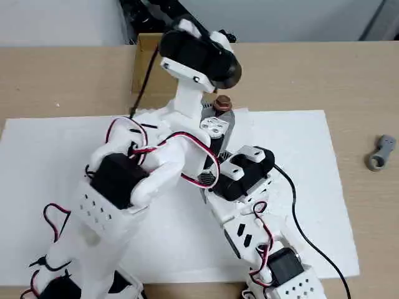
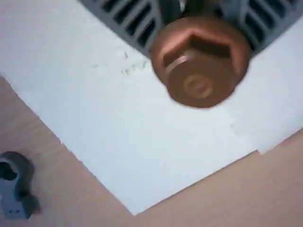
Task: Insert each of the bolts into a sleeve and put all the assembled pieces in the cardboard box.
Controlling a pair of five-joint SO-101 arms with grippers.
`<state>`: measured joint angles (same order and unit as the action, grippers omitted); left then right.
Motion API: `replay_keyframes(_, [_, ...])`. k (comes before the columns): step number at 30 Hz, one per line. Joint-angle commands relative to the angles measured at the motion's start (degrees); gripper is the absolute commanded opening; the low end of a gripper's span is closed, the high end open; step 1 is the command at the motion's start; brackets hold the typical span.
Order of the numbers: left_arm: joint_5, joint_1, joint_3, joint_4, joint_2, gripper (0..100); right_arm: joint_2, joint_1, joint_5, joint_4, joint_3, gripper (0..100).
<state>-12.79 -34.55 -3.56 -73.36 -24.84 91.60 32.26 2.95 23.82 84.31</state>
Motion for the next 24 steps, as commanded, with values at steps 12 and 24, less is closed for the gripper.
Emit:
replay_keyframes(12, [-0.70,4.04,4.18,4.22,-0.88,1,0.13,0.57,-0.26,0.22,-0.53,0.4])
replay_keyframes(24, [-3.69,3.96,4.70,4.84,-0.97,1,0.13,0.57,-0.35,0.22,-0.53,0.4])
